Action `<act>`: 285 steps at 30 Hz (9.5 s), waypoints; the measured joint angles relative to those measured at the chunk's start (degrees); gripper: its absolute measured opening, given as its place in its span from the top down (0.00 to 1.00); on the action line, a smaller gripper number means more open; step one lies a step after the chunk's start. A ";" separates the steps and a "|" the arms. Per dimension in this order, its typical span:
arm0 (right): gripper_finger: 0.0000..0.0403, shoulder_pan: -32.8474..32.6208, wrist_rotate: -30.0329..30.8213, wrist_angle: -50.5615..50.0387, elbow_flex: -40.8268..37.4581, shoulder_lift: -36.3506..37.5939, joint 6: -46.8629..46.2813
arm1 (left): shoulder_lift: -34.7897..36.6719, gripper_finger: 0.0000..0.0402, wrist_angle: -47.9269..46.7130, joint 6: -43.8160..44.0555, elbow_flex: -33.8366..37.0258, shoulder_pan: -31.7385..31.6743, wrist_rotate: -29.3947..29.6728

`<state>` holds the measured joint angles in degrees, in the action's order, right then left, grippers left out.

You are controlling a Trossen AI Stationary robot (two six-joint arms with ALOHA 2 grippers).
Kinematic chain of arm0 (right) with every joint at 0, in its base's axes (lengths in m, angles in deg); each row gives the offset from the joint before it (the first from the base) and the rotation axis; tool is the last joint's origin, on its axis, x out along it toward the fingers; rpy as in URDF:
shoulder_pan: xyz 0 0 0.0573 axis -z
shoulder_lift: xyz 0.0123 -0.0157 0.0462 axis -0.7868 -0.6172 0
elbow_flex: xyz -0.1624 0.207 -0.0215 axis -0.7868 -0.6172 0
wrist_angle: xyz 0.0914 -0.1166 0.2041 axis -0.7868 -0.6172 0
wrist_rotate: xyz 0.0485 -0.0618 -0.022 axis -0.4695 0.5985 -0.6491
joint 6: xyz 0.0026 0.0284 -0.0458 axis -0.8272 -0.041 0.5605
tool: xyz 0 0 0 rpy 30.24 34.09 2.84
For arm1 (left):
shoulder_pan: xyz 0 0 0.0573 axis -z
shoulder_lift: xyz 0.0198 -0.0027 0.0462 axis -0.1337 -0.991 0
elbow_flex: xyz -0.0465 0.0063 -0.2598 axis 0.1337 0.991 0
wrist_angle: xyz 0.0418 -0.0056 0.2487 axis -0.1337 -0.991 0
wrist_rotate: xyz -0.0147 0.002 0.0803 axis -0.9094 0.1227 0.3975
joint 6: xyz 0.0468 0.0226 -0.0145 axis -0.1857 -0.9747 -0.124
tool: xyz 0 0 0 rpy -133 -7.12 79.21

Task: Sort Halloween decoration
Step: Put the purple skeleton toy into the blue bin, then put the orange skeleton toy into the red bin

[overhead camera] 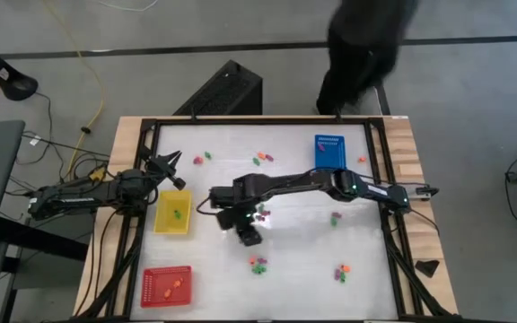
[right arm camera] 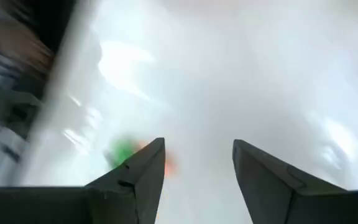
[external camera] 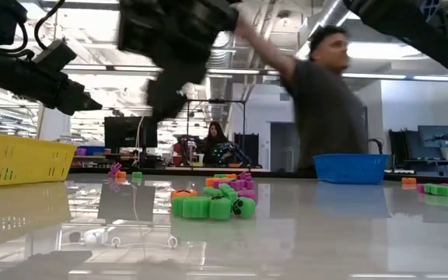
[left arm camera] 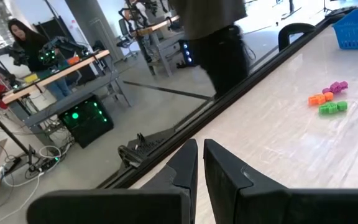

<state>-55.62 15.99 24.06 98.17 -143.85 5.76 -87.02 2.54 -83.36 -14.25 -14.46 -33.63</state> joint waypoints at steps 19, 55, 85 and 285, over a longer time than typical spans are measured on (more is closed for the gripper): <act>0.58 2.94 14.93 43.17 -61.88 32.97 -13.64 | 0.01 0.96 0.00 0.00 -0.01 0.01 -0.02; 0.65 2.95 20.63 42.04 -64.90 32.66 -15.61 | 0.11 0.96 0.00 0.00 -0.01 0.00 -0.14; 0.80 -1.42 30.79 39.60 -64.57 28.19 -16.74 | -0.24 0.96 0.00 0.00 0.00 0.01 -0.03; 0.45 18.84 35.67 51.01 -58.83 32.88 -19.59 | -0.26 0.96 0.00 0.00 -0.02 0.01 0.00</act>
<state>-36.78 51.67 75.08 39.34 -110.97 -13.83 -87.28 2.54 -83.36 -14.27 -14.46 -33.62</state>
